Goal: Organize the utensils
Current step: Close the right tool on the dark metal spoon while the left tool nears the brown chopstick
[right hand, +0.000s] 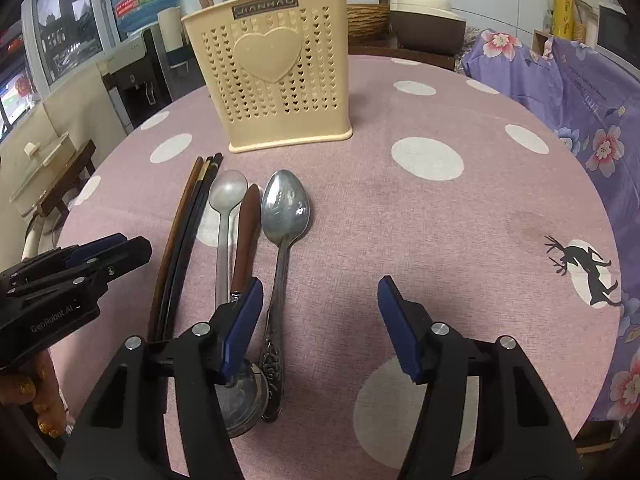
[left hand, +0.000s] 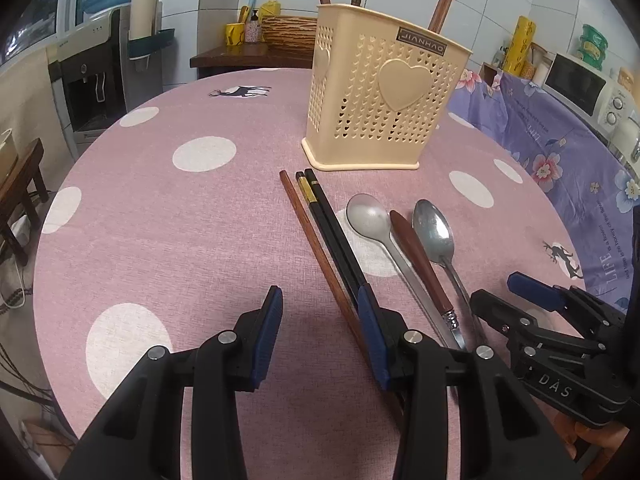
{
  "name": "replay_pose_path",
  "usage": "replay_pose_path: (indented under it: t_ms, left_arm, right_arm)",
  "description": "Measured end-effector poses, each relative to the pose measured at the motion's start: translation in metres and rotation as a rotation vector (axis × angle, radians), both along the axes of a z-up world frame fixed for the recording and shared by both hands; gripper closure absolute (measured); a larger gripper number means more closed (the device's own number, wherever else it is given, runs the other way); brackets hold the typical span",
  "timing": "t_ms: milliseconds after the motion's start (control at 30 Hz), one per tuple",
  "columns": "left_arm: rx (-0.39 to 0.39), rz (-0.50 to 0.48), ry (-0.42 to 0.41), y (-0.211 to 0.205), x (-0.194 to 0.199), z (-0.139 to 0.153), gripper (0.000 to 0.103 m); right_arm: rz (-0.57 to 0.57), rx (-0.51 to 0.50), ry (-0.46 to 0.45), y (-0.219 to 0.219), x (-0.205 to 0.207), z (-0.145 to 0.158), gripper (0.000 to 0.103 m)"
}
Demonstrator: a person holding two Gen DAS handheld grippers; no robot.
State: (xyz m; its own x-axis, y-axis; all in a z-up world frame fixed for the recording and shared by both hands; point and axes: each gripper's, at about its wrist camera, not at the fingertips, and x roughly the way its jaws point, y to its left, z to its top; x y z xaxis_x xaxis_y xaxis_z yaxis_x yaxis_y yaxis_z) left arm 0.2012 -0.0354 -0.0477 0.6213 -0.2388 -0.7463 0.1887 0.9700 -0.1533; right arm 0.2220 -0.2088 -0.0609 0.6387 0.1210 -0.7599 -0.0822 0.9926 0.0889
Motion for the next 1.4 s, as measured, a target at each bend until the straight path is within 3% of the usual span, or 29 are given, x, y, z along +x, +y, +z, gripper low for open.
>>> replay_pose_path:
  t_ms: [367,600,967,1133,1400]
  left_arm:
    - [0.018,-0.003,0.02,-0.004,0.004,-0.005,0.063]
    - [0.022,0.008,0.016,-0.008,0.012,-0.006,0.063]
    - [0.06,0.046,0.026,-0.011,0.027,-0.009,0.066]
    - [0.098,0.04,0.01,-0.013,0.031,-0.01,0.072]
    - [0.022,0.068,0.044,0.02,0.028,-0.007,0.074]
  right_arm:
    - [-0.011,-0.084,0.029,0.004,0.013,-0.005,0.058]
    - [-0.061,-0.077,0.027,-0.017,0.014,-0.005,0.058]
    - [-0.06,-0.039,0.011,-0.015,0.011,-0.005,0.058]
    - [-0.061,-0.042,0.007,-0.013,0.008,-0.004,0.058]
    - [-0.033,-0.022,-0.006,-0.016,0.011,0.002,0.056]
